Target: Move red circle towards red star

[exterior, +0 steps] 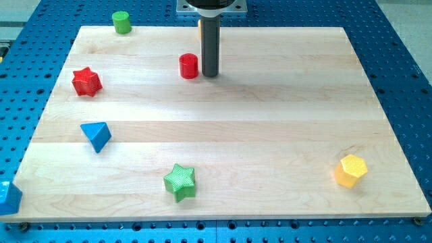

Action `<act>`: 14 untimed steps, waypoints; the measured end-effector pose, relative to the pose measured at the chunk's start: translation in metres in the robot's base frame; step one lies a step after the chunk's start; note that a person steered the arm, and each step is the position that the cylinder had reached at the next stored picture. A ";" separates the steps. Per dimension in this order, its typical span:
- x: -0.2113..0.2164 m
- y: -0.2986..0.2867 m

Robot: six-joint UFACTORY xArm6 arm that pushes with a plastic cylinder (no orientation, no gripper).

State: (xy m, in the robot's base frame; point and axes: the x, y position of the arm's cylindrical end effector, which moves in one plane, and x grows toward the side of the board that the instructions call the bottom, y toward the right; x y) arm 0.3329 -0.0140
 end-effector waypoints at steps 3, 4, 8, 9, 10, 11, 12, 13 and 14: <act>0.007 -0.123; -0.034 -0.128; -0.007 -0.216; -0.016 -0.160; 0.013 -0.160; 0.042 -0.163; 0.018 -0.081; 0.109 -0.082; 0.160 -0.159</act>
State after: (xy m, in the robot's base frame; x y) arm 0.4926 -0.1726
